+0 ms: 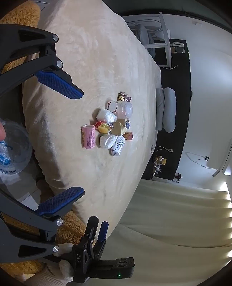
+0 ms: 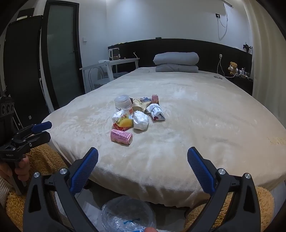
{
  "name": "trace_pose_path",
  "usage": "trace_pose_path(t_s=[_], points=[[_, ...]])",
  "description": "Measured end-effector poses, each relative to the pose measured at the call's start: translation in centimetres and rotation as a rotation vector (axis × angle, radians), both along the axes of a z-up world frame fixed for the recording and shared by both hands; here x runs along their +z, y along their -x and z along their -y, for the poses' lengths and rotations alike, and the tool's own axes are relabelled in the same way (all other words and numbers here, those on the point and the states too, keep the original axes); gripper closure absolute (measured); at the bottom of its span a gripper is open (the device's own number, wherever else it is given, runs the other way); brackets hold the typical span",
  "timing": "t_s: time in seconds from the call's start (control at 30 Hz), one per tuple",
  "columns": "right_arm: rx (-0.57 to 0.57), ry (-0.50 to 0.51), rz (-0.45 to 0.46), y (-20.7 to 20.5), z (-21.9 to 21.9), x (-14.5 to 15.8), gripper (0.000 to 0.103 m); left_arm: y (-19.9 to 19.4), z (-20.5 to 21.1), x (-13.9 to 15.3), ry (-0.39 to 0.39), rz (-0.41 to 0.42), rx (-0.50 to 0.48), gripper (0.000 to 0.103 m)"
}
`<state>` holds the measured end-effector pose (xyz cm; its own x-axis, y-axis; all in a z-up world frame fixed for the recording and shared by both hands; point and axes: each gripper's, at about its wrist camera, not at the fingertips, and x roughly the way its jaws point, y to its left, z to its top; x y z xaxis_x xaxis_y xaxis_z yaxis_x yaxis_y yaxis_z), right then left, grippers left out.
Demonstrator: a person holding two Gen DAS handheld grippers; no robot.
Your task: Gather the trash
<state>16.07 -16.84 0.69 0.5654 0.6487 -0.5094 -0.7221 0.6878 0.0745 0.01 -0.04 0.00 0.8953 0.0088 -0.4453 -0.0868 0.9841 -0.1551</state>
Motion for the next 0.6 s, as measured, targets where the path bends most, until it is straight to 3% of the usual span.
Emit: trace_pose_path(t_s=[0.3, 0.6], points=[[0.011, 0.031, -0.006, 0.1, -0.5, -0.4, 0.004, -1.7, 0.5, -0.1, 0.012, -0.019, -0.016, 0.006], [0.018, 0.033, 0.000, 0.2, -0.5, -0.4, 0.004, -0.3, 0.1, -0.5, 0.002, -0.006, -0.023, 0.006]])
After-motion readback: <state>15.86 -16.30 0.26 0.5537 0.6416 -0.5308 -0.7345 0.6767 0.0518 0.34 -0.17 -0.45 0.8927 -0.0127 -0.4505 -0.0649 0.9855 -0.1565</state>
